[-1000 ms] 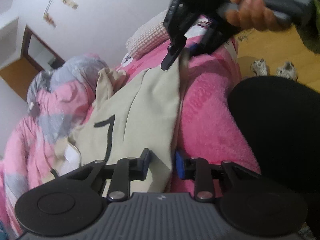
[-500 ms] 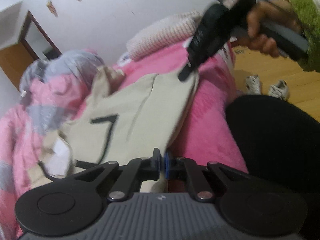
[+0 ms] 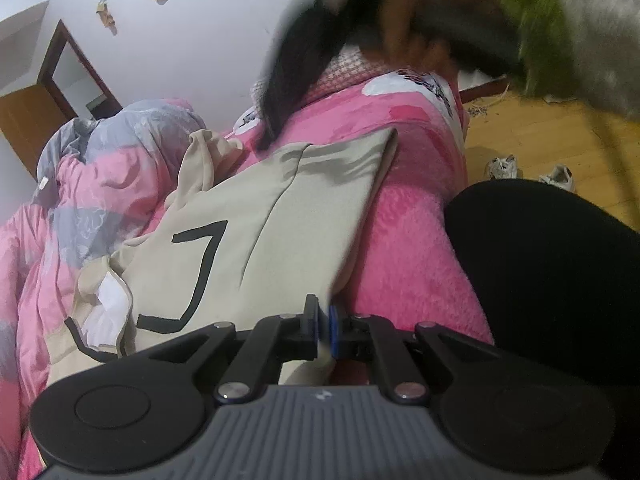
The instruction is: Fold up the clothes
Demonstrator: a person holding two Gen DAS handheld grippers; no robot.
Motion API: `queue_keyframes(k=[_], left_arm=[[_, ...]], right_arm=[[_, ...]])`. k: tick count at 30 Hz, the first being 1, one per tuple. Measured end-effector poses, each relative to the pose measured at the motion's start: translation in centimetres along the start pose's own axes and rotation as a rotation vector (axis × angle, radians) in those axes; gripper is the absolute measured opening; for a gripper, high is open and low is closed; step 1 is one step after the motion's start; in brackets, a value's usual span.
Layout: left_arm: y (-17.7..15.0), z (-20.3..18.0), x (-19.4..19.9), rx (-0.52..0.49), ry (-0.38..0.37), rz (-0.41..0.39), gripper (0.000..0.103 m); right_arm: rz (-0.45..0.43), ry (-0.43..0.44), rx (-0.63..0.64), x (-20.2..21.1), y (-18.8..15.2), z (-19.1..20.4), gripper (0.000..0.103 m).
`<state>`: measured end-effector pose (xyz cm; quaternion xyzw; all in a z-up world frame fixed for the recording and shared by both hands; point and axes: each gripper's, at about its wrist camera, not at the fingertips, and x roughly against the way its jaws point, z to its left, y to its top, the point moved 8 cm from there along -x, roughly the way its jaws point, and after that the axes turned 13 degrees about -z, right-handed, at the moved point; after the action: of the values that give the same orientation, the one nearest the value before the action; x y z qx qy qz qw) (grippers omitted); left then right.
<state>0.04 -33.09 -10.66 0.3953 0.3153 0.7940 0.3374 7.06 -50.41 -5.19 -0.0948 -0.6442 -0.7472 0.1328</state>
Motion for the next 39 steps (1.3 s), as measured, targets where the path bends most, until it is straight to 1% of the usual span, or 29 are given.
queue_keyframes(k=[1, 2, 4, 6, 8, 10, 12, 15, 17, 19, 22, 24, 26, 27, 28, 29, 31, 32, 33, 34, 36, 37, 38, 39], left_arm=[[0.0, 0.2, 0.1, 0.022, -0.005, -0.005, 0.007], [0.0, 0.4, 0.2, 0.045, -0.009, -0.009, 0.009], [0.1, 0.9, 0.7, 0.098, -0.031, -0.017, 0.015], [0.3, 1.7, 1.7, 0.175, -0.077, -0.028, 0.031], [0.8, 2.6, 3.2, 0.284, -0.136, -0.063, 0.039], [1.3, 3.6, 4.5, 0.385, -0.189, -0.096, 0.039], [1.7, 4.7, 5.3, 0.482, -0.217, -0.129, 0.039], [1.7, 6.7, 4.1, 0.549, -0.163, -0.119, 0.038], [1.2, 7.4, 2.1, 0.517, -0.079, -0.064, 0.034], [0.0, 7.6, 0.1, 0.508, -0.043, -0.002, 0.034], [-1.4, 7.2, -1.1, 0.525, -0.044, 0.04, 0.032], [-1.5, 6.9, -0.9, 0.518, -0.039, 0.022, 0.032], [-1.6, 6.7, -0.6, 0.514, -0.038, 0.005, 0.032], [-1.7, 6.6, -0.6, 0.515, -0.039, -0.001, 0.032], [-1.8, 6.6, -0.6, 0.522, -0.041, -0.008, 0.032], [-1.9, 6.6, -0.7, 0.529, -0.043, -0.014, 0.032], [-2.0, 6.7, -0.6, 0.536, -0.046, -0.018, 0.032], [-2.0, 6.7, -0.6, 0.54, -0.047, -0.02, 0.032], [-2.1, 6.7, -0.5, 0.544, -0.049, -0.021, 0.032], [-2.1, 6.7, -0.5, 0.548, -0.051, -0.023, 0.032], [-2.2, 6.7, -0.5, 0.556, -0.054, -0.027, 0.031], [-2.3, 6.8, -0.4, 0.559, -0.055, -0.029, 0.031], [-2.3, 6.8, -0.4, 0.563, -0.057, -0.031, 0.031], [-2.4, 6.8, -0.4, 0.567, -0.058, -0.032, 0.031]], right_arm=[[0.044, 0.001, 0.036, -1.4, -0.9, 0.2, 0.009], [0.109, -0.025, 0.074, -3.0, -2.5, -0.3, 0.007], [0.123, -0.015, 0.087, -4.7, -5.2, -1.7, 0.007], [0.131, -0.001, 0.003, -4.2, -4.2, -2.4, 0.007], [0.097, -0.007, -0.038, -3.3, -2.3, -2.8, 0.008], [0.063, -0.014, -0.06, -3.0, -0.7, -3.1, 0.008], [0.03, -0.02, -0.061, -3.2, 0.5, -3.5, 0.008], [0.034, -0.027, -0.073, -5.0, 1.1, -4.3, 0.008], [0.049, -0.008, -0.064, -6.7, 2.1, -4.1, 0.008], [0.069, 0.006, -0.041, -8.7, 3.2, -3.6, 0.008], [0.105, 0.018, -0.081, -11.9, 4.4, -3.7, 0.008], [0.144, 0.012, -0.134, -14.3, 4.9, -4.1, 0.01], [0.17, -0.048, -0.252, -16.4, 4.9, -6.0, 0.018], [0.163, -0.053, -0.32, -17.1, 4.7, -6.9, 0.021], [0.166, -0.043, -0.39, -17.9, 4.4, -7.7, 0.024], [0.17, -0.034, -0.46, -18.7, 4.1, -8.5, 0.025], [0.193, -0.009, -0.512, -20.0, 3.1, -9.0, 0.025], [0.193, -0.013, -0.512, -20.3, 2.7, -9.0, 0.021], [0.193, -0.016, -0.51, -20.6, 2.4, -9.0, 0.011], [0.166, -0.011, -0.484, -20.5, 2.6, -8.9, 0.003], [0.06, -0.013, -0.426, -19.6, 4.3, -8.7, 0.002], [0.028, -0.006, -0.411, -19.4, 4.8, -8.8, 0.002], [0.021, -0.009, -0.398, -19.6, 4.9, -9.0, 0.002], [0.036, -0.025, -0.391, -20.1, 4.4, -9.4, 0.002]])
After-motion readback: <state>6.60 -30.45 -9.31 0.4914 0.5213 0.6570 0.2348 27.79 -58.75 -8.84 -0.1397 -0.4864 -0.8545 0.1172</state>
